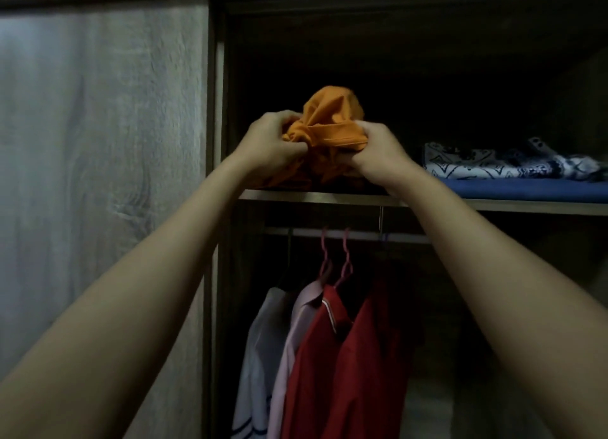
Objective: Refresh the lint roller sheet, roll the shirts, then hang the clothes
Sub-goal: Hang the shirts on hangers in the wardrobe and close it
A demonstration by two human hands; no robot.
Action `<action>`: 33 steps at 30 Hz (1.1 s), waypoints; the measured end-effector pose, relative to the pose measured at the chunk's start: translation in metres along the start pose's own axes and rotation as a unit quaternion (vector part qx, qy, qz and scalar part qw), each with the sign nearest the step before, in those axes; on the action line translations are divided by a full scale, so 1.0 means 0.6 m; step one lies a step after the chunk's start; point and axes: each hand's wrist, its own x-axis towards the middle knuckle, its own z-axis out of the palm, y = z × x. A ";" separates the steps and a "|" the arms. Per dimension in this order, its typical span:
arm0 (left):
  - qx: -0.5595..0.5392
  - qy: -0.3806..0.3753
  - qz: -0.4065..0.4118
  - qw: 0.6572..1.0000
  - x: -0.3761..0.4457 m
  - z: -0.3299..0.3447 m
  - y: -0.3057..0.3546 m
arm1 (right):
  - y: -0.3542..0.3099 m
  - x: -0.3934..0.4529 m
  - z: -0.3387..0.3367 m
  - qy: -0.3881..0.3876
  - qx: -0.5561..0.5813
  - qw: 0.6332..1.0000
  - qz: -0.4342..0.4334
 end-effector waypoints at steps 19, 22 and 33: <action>-0.403 -0.102 -0.098 0.904 -0.281 0.158 0.023 | 0.036 -0.361 0.061 0.109 0.003 0.994 0.029; -0.509 -0.111 -0.184 0.834 -0.316 0.216 0.007 | 0.080 -0.429 0.082 0.092 0.029 0.994 0.052; -0.444 -0.129 -0.344 0.817 -0.415 0.417 -0.040 | 0.215 -0.612 0.069 0.110 0.536 0.733 0.404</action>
